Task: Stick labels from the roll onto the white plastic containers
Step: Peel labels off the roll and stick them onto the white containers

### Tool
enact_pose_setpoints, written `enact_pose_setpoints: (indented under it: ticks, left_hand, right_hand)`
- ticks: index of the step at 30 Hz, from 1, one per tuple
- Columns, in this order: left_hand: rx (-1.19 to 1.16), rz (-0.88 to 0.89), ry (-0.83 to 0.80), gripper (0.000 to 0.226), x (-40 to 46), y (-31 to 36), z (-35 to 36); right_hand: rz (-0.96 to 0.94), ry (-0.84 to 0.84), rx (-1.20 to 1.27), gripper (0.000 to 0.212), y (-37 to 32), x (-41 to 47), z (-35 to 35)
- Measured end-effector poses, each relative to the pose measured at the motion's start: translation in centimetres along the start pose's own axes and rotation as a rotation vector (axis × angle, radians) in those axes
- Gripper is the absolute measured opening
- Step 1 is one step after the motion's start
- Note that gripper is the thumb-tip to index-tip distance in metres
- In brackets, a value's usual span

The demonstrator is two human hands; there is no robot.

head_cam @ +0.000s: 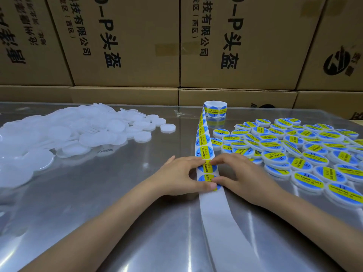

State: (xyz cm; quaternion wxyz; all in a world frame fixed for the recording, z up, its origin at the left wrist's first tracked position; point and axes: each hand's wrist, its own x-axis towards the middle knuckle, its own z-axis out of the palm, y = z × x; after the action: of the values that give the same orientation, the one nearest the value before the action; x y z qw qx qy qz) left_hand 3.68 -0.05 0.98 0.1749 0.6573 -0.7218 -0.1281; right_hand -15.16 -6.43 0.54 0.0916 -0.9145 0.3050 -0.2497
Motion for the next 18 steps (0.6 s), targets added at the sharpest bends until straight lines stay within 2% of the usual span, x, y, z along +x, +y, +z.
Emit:
enact_pose_setpoints:
  ticks: [9,14,18]
  left_hand:
    - [0.025,0.06,0.098,0.056,0.0,-0.4,0.4]
    - [0.012,0.041,0.143,0.049,0.2,-0.5,0.6]
    - [0.102,0.077,0.106,0.05,-0.1,0.0,0.4]
  right_hand:
    - [0.019,-0.034,-0.002,0.035,0.0,-0.1,0.2]
    - [-0.025,0.113,-0.012,0.03,-0.3,0.0,0.3]
    - [-0.125,0.202,0.049,0.014,-0.9,0.0,-0.1]
